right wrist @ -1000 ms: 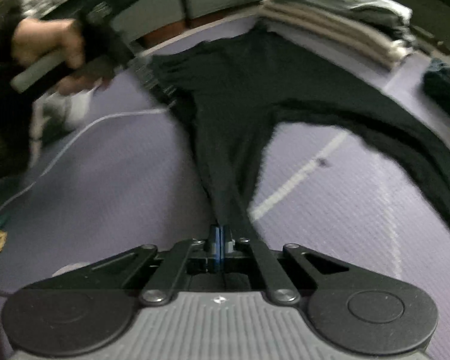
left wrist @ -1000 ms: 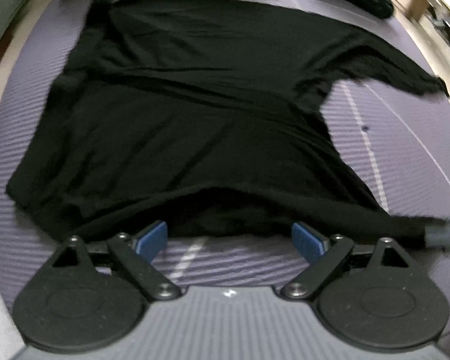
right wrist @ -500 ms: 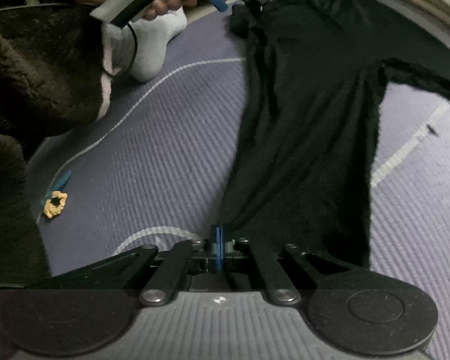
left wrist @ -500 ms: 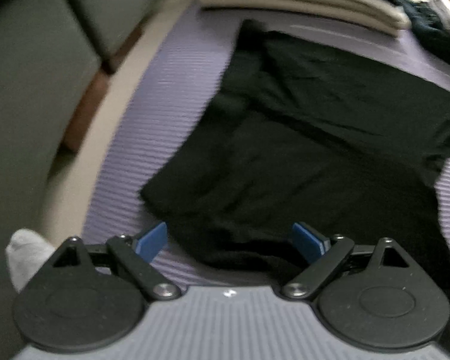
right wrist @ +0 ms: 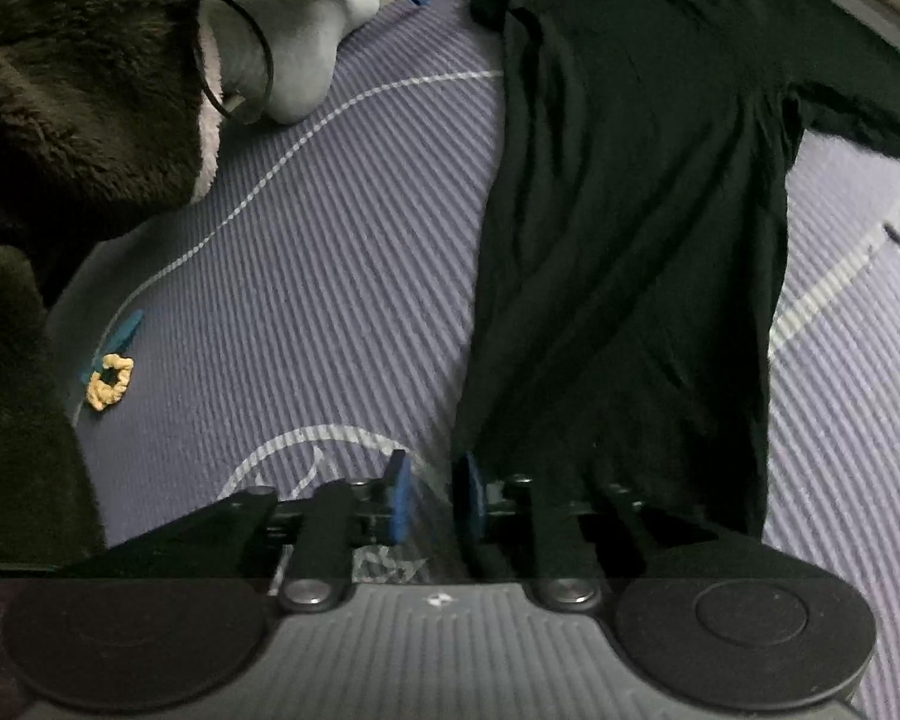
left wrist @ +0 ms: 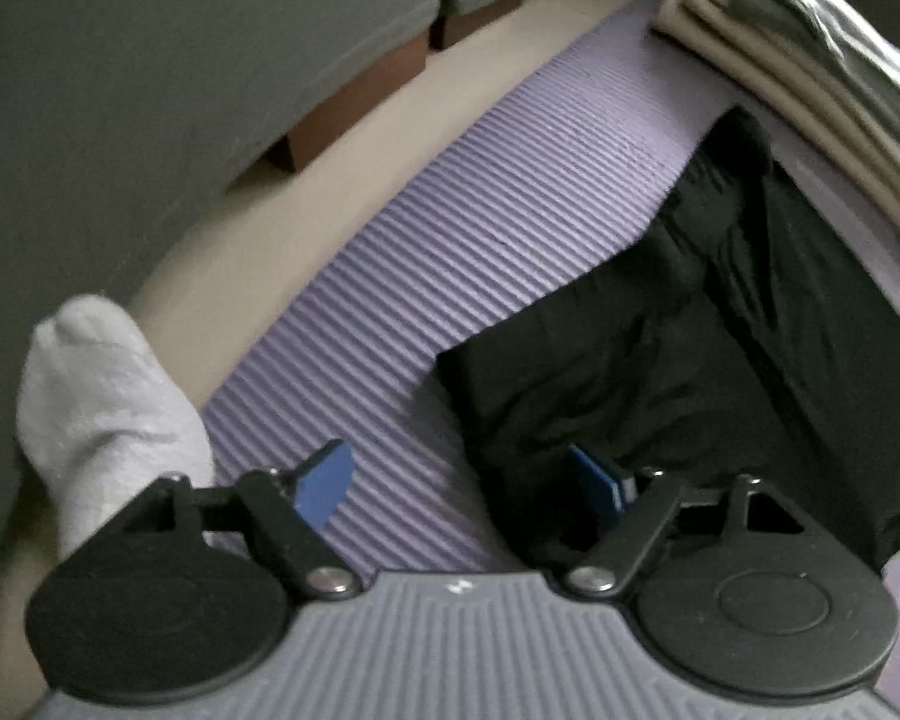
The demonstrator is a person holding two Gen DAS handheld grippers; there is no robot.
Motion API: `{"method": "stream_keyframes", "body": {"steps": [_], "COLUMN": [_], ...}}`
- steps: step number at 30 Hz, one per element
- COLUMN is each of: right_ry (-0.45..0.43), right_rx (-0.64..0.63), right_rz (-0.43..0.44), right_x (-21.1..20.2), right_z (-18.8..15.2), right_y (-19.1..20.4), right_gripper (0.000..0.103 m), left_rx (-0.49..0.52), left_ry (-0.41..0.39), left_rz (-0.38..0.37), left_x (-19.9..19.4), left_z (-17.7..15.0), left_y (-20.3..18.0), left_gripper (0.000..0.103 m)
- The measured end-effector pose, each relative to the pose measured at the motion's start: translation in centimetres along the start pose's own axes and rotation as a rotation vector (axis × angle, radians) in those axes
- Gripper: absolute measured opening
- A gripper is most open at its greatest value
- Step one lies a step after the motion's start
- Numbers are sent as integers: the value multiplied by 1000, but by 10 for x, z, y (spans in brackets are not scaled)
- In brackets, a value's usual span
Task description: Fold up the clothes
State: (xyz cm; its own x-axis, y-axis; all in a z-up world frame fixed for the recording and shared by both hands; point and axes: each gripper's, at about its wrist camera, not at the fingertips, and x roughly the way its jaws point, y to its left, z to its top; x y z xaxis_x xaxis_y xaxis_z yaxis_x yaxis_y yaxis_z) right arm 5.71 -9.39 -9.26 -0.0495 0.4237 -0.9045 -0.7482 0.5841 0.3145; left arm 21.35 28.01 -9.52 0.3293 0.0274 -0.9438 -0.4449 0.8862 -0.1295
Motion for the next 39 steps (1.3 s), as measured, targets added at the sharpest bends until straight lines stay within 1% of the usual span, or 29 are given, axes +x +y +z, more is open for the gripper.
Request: {"method": "stream_keyframes", "body": {"steps": [2,3,4,5,6,7,9,10,11,13,14,17,21,24,26,27,28,29,30,31,32,33,34,35,36,37,39], "right_ry": [-3,-5,-7,-8,-9,-10,-11,-10,-9,-3,-1,3,12,21,25,27,23,13,4,-6,-17,-35,-57,-72,-84,-91,-91], "right_rx": [-19,-34,-43,-47,-52,-59,-88,-101,-122,-166,-171,-164,-117,-110,-108,-108,-99,-81,-63,-47,-33,-2,41,74,105,125,156], "right_rz": [-25,-43,-56,-62,-69,-74,-88,-94,-108,-143,-142,-115,-46,-32,-32,-32,-35,-41,-47,-54,-60,-74,-98,-124,-151,-176,-224], "right_x": [0,0,0,0,1,1,1,2,2,3,3,1,1,1,1,0,-1,-5,-8,-11,-14,-20,-30,-38,-45,-51,-60], "right_z": [0,1,2,3,3,2,1,0,0,0,1,2,2,1,0,0,0,-1,-2,-3,-4,-5,-8,-12,-16,-20,-29], "right_y": [1,3,4,5,5,6,8,9,11,14,15,14,11,12,12,12,12,11,10,9,7,2,-6,-12,-18,-22,-30], "right_gripper": [22,22,22,22,22,22,21,20,12,3,1,0,0,0,0,1,7,22,29,42,43,43,45,48,49,52,54], "left_rx": [26,52,79,91,102,118,144,170,198,224,234,303,377,413,437,452,469,476,483,490,497,485,471,457,457,459,497], "left_ry": [-17,-30,-44,-47,-49,-55,-65,-88,-113,-151,-166,-196,-226,-233,-224,-215,-216,-217,-218,-219,-219,-216,-213,-209,-204,-199,-199], "left_rz": [22,32,41,31,19,29,50,81,113,143,156,190,244,271,284,290,295,300,306,312,317,312,307,301,290,279,257], "left_x": [-1,-1,-1,0,0,1,2,0,-1,-5,-7,-4,2,8,12,15,15,15,14,13,12,9,7,4,1,-2,-10], "left_z": [-2,-2,-2,-2,-2,-2,-2,-3,-4,-4,-5,-5,-7,-7,-8,-9,-10,-11,-11,-11,-11,-11,-11,-11,-14,-16,-25], "left_y": [-6,-9,-13,-14,-15,-17,-20,-22,-25,-28,-30,-35,-39,-41,-43,-43,-45,-45,-46,-46,-46,-45,-44,-42,-44,-46,-53], "left_gripper": [68,52,33,25,9,6,4,4,4,3,3,3,4,5,7,10,10,12,18,32,42,66,84,86,86,86,86]}}
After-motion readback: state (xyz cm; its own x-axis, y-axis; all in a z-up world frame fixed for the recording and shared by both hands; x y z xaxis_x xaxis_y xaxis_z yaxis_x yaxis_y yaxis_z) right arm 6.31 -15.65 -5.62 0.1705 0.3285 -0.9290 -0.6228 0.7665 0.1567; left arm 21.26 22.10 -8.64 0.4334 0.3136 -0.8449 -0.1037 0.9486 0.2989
